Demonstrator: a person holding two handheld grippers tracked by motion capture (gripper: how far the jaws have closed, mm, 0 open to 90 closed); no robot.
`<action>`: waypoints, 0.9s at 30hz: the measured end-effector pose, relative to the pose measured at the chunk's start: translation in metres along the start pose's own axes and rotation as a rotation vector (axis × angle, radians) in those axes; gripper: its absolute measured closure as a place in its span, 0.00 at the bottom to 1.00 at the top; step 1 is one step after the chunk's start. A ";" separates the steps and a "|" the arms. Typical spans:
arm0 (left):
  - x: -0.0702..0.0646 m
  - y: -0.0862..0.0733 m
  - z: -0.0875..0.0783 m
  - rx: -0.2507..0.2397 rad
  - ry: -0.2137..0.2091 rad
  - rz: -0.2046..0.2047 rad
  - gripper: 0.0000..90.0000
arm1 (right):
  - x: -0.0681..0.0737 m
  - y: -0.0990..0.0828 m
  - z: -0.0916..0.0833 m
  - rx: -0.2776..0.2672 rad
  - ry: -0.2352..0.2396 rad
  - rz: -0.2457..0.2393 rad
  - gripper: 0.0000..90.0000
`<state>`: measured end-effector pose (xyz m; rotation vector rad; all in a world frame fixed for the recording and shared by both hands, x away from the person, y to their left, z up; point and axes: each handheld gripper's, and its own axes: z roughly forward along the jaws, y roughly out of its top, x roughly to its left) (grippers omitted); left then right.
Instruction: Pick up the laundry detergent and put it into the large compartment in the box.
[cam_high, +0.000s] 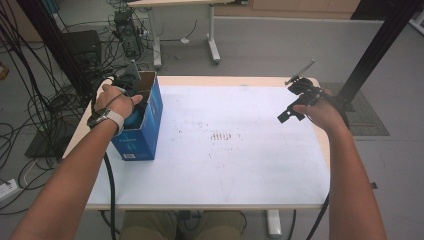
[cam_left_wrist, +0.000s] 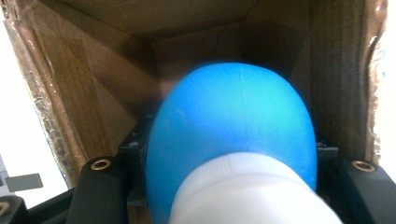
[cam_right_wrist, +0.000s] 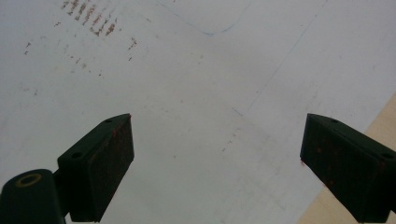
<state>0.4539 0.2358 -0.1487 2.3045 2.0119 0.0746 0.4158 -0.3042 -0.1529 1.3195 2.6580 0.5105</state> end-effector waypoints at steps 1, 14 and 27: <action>0.000 0.000 0.000 -0.001 0.000 0.000 0.42 | 0.000 0.000 0.000 0.000 -0.001 0.000 0.11; 0.000 0.001 0.000 0.004 0.000 -0.003 0.42 | -0.001 -0.001 0.001 0.001 0.000 0.001 0.11; 0.001 0.001 0.000 0.006 -0.003 0.000 0.42 | 0.000 0.001 0.001 0.002 -0.001 0.000 0.11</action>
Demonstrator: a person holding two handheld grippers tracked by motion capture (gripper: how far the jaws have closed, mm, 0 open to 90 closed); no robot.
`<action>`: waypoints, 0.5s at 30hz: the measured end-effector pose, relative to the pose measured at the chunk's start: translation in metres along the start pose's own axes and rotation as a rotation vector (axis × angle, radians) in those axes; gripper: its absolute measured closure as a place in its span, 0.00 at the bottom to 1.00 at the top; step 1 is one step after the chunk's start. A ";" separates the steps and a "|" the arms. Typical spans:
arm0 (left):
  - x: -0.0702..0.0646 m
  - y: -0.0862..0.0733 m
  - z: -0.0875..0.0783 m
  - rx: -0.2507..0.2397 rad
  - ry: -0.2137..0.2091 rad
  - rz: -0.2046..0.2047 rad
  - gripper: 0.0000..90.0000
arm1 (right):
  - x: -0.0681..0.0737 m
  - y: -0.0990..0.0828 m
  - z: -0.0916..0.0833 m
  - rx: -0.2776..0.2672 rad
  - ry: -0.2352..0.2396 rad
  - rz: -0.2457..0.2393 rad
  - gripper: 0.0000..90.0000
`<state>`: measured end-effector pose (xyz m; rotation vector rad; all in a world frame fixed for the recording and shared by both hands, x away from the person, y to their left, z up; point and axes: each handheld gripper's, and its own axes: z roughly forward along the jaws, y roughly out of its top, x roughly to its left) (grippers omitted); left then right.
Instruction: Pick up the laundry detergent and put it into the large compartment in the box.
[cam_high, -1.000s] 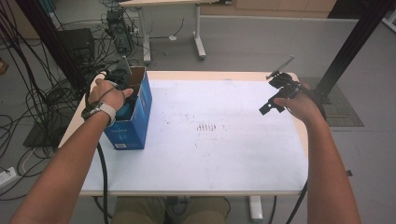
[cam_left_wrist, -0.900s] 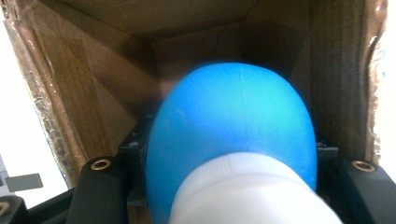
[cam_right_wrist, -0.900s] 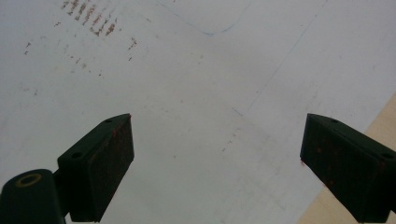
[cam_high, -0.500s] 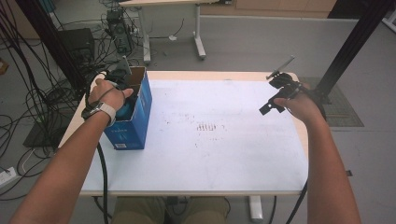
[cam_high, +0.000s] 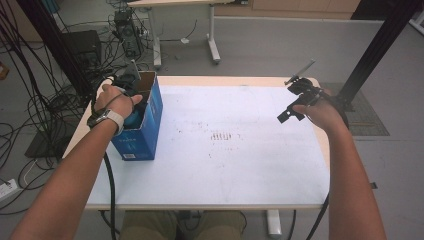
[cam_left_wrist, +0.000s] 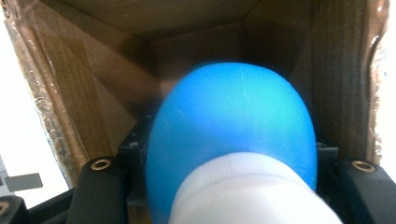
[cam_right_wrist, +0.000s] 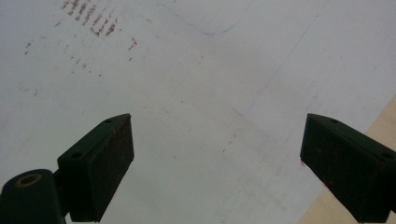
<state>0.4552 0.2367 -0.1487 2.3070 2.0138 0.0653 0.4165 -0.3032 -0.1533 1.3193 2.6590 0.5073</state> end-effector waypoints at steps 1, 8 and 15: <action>0.000 0.000 0.000 0.000 -0.001 0.001 0.42 | 0.000 0.000 0.000 -0.001 0.000 -0.002 0.11; 0.001 0.000 0.000 0.001 -0.004 0.001 0.42 | 0.000 0.000 0.000 -0.001 0.000 -0.002 0.11; 0.000 0.000 0.000 -0.001 -0.006 0.002 0.42 | 0.000 -0.001 -0.001 0.000 -0.001 0.005 0.11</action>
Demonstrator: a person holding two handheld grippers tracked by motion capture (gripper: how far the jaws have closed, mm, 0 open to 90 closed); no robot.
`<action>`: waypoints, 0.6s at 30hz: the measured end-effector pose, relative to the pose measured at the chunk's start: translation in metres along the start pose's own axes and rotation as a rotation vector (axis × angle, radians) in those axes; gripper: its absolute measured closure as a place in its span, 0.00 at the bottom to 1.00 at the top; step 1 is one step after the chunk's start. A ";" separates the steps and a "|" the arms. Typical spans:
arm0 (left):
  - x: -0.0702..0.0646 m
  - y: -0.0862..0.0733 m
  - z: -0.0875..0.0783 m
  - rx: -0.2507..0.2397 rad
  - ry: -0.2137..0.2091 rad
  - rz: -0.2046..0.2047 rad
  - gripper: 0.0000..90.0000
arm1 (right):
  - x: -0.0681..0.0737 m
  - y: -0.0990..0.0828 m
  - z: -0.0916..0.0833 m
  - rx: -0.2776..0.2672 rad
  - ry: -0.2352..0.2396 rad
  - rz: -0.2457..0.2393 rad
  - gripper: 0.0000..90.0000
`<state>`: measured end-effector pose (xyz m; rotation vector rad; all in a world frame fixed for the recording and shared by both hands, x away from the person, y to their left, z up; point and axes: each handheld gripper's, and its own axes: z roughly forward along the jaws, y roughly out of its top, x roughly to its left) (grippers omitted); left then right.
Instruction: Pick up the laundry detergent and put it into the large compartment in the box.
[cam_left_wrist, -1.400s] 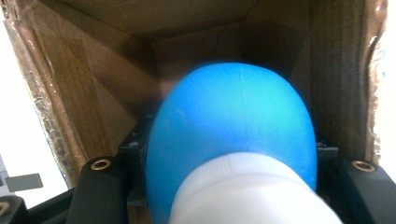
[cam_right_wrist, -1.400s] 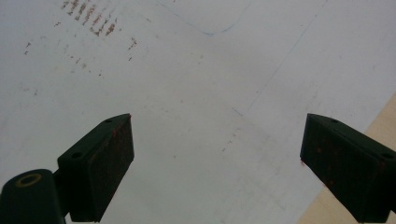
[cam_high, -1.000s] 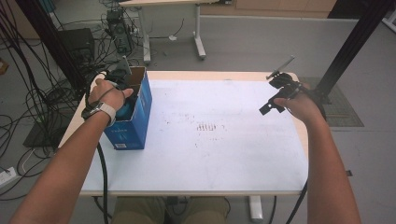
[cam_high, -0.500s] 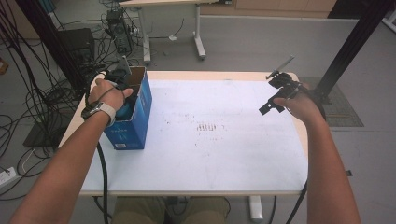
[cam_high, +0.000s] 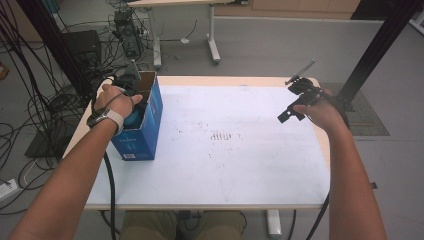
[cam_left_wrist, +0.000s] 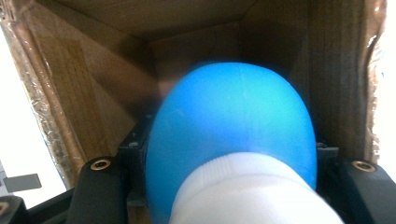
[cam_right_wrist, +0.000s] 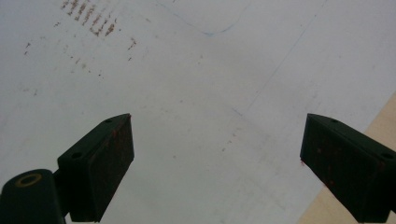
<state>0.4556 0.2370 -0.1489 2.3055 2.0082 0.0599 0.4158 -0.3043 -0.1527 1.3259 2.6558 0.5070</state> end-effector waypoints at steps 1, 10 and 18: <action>0.000 0.000 0.000 0.000 0.000 0.000 0.42 | 0.000 0.000 0.000 0.001 0.000 -0.001 0.11; 0.001 0.000 0.000 0.000 -0.007 0.002 0.41 | 0.000 -0.001 0.001 0.003 0.002 0.001 0.11; 0.006 0.001 -0.001 0.006 -0.016 0.001 0.35 | 0.000 -0.001 0.001 0.003 0.001 0.002 0.11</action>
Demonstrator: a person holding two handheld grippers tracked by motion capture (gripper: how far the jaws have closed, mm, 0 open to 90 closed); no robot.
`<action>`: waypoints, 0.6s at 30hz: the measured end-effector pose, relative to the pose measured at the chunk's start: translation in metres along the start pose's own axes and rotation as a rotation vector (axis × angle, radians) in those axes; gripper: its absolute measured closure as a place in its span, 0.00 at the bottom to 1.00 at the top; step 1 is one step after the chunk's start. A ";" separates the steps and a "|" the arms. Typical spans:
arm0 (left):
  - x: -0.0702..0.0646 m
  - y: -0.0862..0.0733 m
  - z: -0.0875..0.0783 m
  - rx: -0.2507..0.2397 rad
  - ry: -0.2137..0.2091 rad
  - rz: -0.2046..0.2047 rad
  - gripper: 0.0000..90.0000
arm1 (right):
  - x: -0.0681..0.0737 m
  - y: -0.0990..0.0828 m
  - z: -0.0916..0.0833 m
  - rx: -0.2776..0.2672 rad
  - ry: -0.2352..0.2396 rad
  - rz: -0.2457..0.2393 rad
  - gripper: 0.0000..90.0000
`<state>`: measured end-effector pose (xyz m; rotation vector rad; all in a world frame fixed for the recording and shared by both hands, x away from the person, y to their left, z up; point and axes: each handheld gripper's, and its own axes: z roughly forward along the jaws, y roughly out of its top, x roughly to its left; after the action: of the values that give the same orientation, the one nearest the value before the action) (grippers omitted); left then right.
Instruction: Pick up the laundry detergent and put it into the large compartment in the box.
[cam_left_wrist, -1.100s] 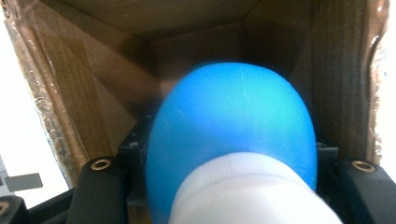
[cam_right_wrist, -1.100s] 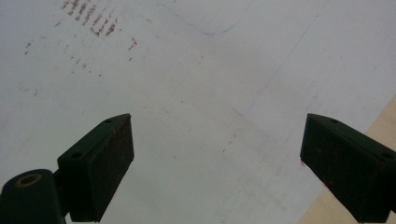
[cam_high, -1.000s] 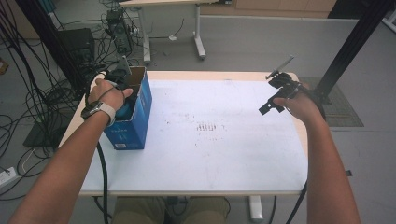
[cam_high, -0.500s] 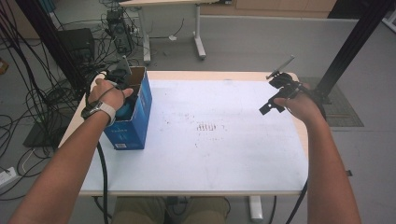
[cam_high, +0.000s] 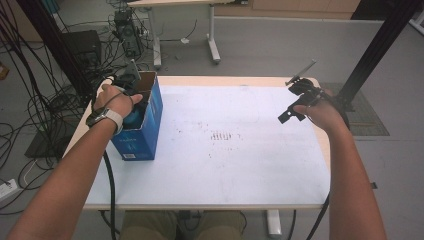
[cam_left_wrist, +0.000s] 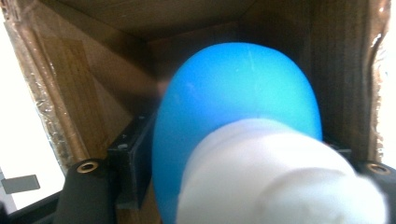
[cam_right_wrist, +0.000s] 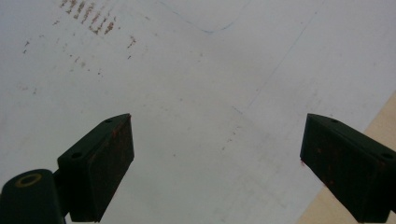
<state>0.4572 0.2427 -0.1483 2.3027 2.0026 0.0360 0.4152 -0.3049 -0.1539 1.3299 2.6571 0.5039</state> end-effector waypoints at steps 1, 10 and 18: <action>0.001 0.000 -0.001 -0.001 -0.003 -0.002 0.33 | 0.000 0.000 0.000 0.001 0.001 0.000 0.11; 0.008 -0.002 -0.006 -0.004 -0.035 0.012 0.32 | 0.004 0.005 0.001 0.000 0.002 -0.014 0.11; 0.007 -0.003 -0.019 -0.015 -0.034 0.023 0.26 | 0.006 0.005 0.000 0.001 0.001 -0.012 0.11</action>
<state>0.4534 0.2508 -0.1294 2.3017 1.9528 0.0125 0.4156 -0.2978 -0.1518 1.3131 2.6651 0.5022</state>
